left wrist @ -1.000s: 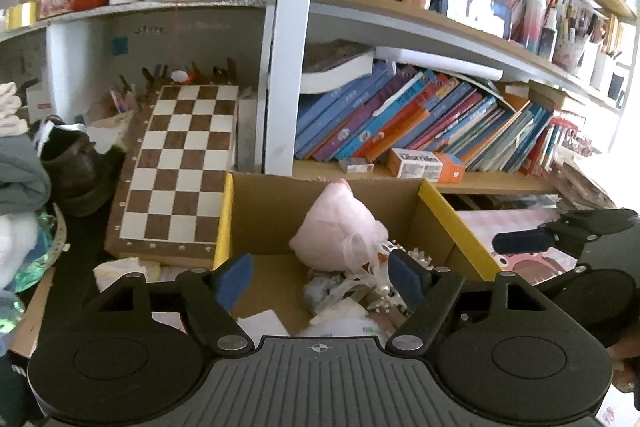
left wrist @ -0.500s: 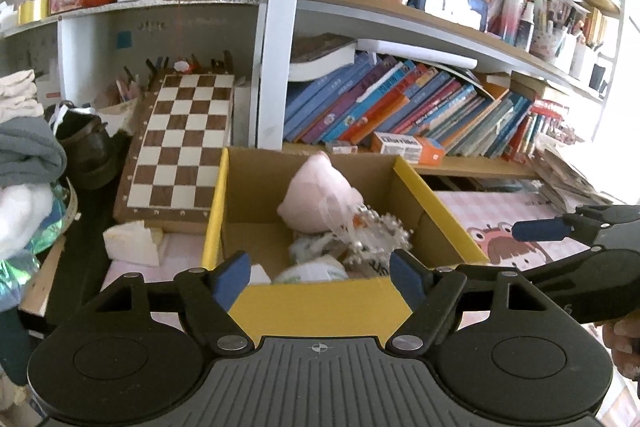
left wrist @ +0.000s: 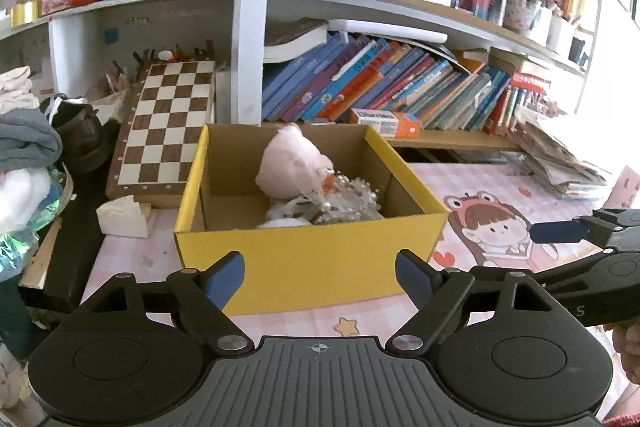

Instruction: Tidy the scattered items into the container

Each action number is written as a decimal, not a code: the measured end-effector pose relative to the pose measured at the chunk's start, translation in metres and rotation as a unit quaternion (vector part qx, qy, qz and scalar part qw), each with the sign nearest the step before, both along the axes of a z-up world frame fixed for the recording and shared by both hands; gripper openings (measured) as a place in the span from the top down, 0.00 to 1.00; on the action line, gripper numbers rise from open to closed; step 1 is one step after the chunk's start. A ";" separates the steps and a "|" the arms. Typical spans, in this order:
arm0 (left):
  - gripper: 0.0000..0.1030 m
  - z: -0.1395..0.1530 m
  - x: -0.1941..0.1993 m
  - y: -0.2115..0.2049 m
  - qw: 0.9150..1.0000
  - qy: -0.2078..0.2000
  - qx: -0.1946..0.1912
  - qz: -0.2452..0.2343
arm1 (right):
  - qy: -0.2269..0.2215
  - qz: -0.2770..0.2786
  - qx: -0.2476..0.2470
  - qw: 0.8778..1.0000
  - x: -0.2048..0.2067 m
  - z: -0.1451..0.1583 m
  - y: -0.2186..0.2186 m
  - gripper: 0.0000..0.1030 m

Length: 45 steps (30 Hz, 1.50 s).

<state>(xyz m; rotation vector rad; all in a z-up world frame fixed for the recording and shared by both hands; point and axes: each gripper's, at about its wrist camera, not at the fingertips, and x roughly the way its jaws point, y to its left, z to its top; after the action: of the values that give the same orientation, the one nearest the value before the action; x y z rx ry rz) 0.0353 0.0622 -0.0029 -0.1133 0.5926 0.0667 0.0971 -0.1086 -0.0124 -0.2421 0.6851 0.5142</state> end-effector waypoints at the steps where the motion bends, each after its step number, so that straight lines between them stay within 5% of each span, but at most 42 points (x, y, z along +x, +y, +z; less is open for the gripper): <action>1: 0.14 0.000 -0.002 -0.003 1.000 0.001 0.002 0.000 | 0.004 -0.007 0.003 1.000 -0.003 -0.001 -0.003 0.10; 15: 0.08 -0.017 -0.012 -0.042 0.997 0.048 0.041 -0.039 | 0.033 -0.108 -0.020 0.993 -0.028 -0.026 -0.042 0.04; 45: 0.00 -0.023 -0.019 -0.045 0.997 0.074 0.028 -0.016 | 0.039 -0.077 -0.017 0.996 -0.039 -0.024 -0.045 0.02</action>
<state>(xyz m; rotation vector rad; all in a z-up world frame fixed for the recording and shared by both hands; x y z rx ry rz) 0.0166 0.0175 -0.0261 -0.0435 0.7404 0.0606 0.0581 -0.1537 -0.0368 -0.2004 0.7816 0.3659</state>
